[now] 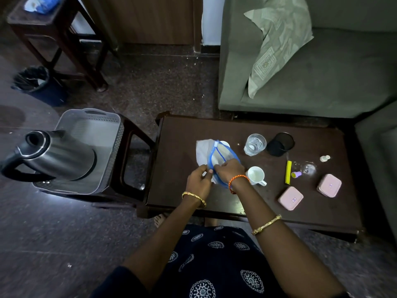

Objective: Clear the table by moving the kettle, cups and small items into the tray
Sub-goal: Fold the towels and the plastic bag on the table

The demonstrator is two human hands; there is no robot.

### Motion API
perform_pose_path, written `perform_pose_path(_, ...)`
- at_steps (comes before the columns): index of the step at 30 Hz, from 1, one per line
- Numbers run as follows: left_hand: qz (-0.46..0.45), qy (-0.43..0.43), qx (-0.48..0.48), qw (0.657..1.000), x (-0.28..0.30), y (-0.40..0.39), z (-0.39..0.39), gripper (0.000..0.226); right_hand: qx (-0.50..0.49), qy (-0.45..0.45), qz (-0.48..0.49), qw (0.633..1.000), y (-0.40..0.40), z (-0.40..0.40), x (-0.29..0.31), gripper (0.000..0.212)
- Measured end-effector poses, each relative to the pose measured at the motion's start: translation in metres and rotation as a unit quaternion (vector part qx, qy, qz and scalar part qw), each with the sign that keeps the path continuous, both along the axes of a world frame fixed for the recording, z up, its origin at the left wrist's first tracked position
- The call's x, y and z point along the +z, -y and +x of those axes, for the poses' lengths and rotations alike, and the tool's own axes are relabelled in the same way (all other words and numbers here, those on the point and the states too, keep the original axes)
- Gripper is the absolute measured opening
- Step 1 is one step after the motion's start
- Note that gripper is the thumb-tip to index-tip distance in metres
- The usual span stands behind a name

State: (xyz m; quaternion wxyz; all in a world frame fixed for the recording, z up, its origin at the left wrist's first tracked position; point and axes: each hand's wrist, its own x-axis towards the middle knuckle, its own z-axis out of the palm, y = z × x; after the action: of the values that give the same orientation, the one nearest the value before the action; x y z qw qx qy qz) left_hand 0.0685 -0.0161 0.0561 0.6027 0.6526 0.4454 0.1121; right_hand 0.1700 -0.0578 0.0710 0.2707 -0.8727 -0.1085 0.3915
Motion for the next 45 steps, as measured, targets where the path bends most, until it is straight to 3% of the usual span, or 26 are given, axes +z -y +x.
perform_pose_path(4, -0.029, -0.033, -0.007, 0.999, -0.01, 0.012, -0.003, 0.022, 0.076, 0.05, -0.056, 0.994, 0.009, 0.002, -0.01, 0.011)
perform_pose_path(9, 0.069, -0.115, 0.013, 0.991, -0.017, 0.017, -0.003, 0.022, 0.073, 0.145, -0.061, 0.985, 0.016, -0.01, -0.01, 0.019)
perform_pose_path(13, 0.092, -0.154, 0.013, 0.984, -0.018, 0.01, 0.006, 0.033, 0.103, 0.259, 0.0, 0.96, 0.017, -0.016, 0.001, 0.02)
perform_pose_path(16, 0.117, -0.174, 0.031, 0.977, -0.016, -0.003, 0.013, 0.029, 0.002, 0.314, 0.132, 0.94, 0.015, -0.01, 0.021, 0.014)
perform_pose_path(21, 0.188, -0.17, 0.053, 0.966, -0.009, -0.042, 0.011, 0.02, -0.223, 0.141, 0.233, 0.936, 0.018, 0.022, 0.031, 0.011)
perform_pose_path(26, 0.279, -0.218, -0.016, 0.935, -0.011, -0.092, 0.013, 0.017, -0.272, -0.014, 0.211, 0.939, 0.015, 0.04, 0.011, 0.01)
perform_pose_path(32, 0.259, -0.352, -0.11, 0.893, -0.051, -0.141, 0.046, 0.028, -0.341, -0.083, 0.206, 0.913, -0.008, 0.048, -0.011, 0.019)
perform_pose_path(35, 0.195, -0.374, -0.184, 0.888, -0.085, -0.153, 0.052, 0.036, -0.371, -0.137, 0.227, 0.89, -0.018, 0.054, -0.019, 0.019)
perform_pose_path(38, 0.085, -0.326, -0.174, 0.925, -0.095, -0.138, 0.053, 0.05, -0.426, -0.253, 0.31, 0.812, -0.021, 0.057, -0.024, 0.027)
perform_pose_path(40, -0.054, -0.229, -0.108, 0.966, -0.081, -0.122, 0.058, 0.045, -0.433, -0.306, 0.345, 0.774, -0.021, 0.055, -0.024, 0.029)
perform_pose_path(41, -0.169, -0.164, -0.067, 0.969, -0.067, -0.114, 0.061, 0.039, -0.434, -0.322, 0.355, 0.763, -0.02, 0.054, -0.023, 0.029)
perform_pose_path(43, -0.356, -0.063, -0.018, 0.932, -0.041, -0.098, 0.063, 0.034, -0.445, -0.332, 0.373, 0.743, -0.019, 0.05, -0.023, 0.032)
perform_pose_path(45, -0.399, 0.005, -0.016, 0.917, -0.024, -0.083, 0.064, 0.039, -0.464, -0.318, 0.391, 0.728, -0.018, 0.047, -0.024, 0.041)
